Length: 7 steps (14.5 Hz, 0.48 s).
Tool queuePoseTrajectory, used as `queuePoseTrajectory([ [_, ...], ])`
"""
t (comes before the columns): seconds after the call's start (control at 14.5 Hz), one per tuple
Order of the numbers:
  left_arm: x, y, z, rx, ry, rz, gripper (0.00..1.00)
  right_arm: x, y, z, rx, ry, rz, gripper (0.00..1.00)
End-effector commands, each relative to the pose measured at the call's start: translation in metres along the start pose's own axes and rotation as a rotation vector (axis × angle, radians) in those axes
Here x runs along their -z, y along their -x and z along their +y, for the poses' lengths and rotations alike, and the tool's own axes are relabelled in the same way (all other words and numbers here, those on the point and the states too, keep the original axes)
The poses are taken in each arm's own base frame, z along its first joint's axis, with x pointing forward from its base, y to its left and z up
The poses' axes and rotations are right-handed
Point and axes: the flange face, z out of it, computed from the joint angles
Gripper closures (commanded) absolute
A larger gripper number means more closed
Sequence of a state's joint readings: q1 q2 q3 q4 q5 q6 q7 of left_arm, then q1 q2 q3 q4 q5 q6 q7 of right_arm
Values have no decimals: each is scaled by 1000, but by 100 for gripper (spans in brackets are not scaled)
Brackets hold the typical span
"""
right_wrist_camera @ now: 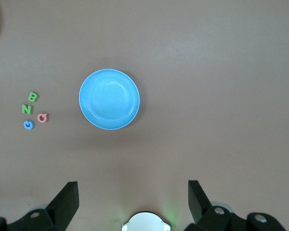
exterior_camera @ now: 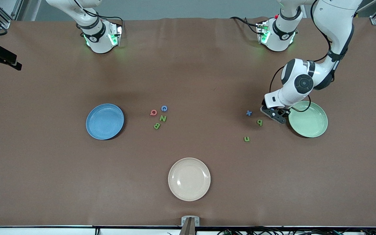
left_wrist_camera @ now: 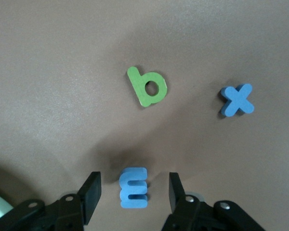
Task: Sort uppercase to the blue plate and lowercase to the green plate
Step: 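Lower the left gripper and grasp the blue e letter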
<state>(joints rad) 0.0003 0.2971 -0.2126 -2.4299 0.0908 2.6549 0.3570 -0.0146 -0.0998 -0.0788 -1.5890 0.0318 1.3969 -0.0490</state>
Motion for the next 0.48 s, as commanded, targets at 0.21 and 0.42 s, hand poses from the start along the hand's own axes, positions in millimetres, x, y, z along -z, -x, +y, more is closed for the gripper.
queuePoseTrajectory([
  [0.21,-8,3,-1,-3,-7,15,46,-1,10,-11,30,-2,-1,0],
  [0.42,-10,4,-2,0,-5,13,52,-3,10,-18,41,2,-4,0],
])
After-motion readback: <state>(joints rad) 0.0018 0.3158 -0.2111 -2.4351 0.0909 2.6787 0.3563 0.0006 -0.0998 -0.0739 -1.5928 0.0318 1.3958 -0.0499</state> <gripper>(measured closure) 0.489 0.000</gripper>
